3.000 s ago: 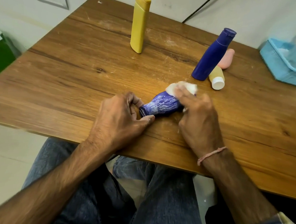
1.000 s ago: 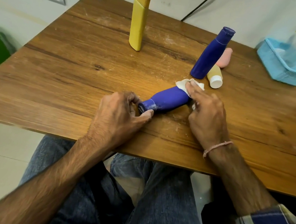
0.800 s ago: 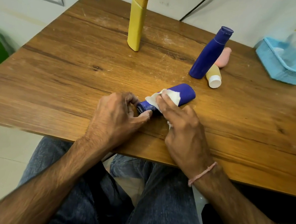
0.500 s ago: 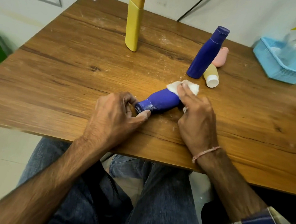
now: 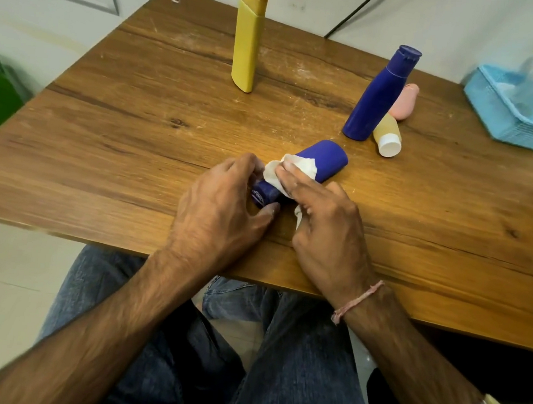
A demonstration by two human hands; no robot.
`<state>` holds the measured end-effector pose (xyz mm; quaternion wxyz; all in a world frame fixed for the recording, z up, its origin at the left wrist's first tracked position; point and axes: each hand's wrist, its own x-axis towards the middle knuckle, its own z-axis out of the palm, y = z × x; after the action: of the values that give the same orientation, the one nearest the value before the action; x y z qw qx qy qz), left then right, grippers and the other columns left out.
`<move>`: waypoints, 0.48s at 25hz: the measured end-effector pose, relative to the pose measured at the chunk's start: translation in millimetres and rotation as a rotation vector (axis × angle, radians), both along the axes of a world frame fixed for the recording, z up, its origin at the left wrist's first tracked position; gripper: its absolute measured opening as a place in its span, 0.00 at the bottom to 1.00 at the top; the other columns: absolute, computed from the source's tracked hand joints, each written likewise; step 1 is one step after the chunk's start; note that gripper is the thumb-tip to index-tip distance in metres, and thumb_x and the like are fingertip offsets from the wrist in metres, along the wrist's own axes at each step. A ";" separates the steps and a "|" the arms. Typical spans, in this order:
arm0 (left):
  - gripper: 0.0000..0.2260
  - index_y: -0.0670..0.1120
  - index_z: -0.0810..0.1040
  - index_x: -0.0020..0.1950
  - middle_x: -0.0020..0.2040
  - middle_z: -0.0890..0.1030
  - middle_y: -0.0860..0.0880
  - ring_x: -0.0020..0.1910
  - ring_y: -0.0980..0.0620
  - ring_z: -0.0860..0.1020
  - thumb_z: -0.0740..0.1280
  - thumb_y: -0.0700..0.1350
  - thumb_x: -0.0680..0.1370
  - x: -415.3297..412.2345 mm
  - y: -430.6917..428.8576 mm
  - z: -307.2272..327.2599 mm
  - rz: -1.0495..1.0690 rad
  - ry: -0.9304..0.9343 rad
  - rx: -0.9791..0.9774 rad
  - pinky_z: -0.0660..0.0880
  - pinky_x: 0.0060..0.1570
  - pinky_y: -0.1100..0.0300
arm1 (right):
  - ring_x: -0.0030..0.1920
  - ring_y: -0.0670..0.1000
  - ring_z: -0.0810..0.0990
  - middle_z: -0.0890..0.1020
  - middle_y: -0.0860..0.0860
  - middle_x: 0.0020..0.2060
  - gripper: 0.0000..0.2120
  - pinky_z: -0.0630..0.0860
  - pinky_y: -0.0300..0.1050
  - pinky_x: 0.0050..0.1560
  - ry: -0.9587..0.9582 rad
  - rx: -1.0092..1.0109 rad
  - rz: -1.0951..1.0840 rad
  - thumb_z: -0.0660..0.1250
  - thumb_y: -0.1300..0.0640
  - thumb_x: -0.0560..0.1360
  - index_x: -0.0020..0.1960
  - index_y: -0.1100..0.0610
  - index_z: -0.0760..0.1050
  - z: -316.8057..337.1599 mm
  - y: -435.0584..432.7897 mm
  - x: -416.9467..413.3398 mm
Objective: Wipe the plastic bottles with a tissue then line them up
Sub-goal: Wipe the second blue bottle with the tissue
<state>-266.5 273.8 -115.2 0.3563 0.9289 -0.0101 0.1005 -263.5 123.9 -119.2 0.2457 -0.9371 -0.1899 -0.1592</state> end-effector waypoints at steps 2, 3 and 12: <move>0.14 0.54 0.76 0.52 0.44 0.80 0.57 0.42 0.56 0.78 0.75 0.53 0.71 1.9 2.4 2.4 0.032 0.034 -0.065 0.74 0.40 0.67 | 0.49 0.53 0.76 0.76 0.46 0.70 0.34 0.77 0.45 0.56 -0.008 -0.033 0.007 0.63 0.77 0.70 0.72 0.55 0.73 3.1 -5.3 3.1; 0.12 0.54 0.78 0.51 0.42 0.80 0.57 0.39 0.60 0.78 0.76 0.53 0.71 1.5 3.2 3.5 0.051 0.054 -0.115 0.71 0.36 0.72 | 0.49 0.52 0.76 0.75 0.46 0.70 0.34 0.77 0.46 0.54 -0.022 -0.069 -0.024 0.62 0.76 0.71 0.72 0.54 0.72 5.8 -12.7 9.7; 0.07 0.51 0.82 0.47 0.37 0.83 0.54 0.35 0.60 0.80 0.74 0.51 0.71 -0.6 9.4 1.5 0.030 0.034 -0.223 0.69 0.30 0.74 | 0.43 0.48 0.68 0.76 0.45 0.70 0.32 0.73 0.40 0.46 -0.057 -0.129 0.155 0.58 0.73 0.71 0.72 0.53 0.74 1.3 4.1 -18.9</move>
<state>-267.1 283.2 -113.8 0.4559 0.8851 0.0209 0.0907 -282.4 128.0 -118.0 0.1908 -0.9285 -0.2788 -0.1538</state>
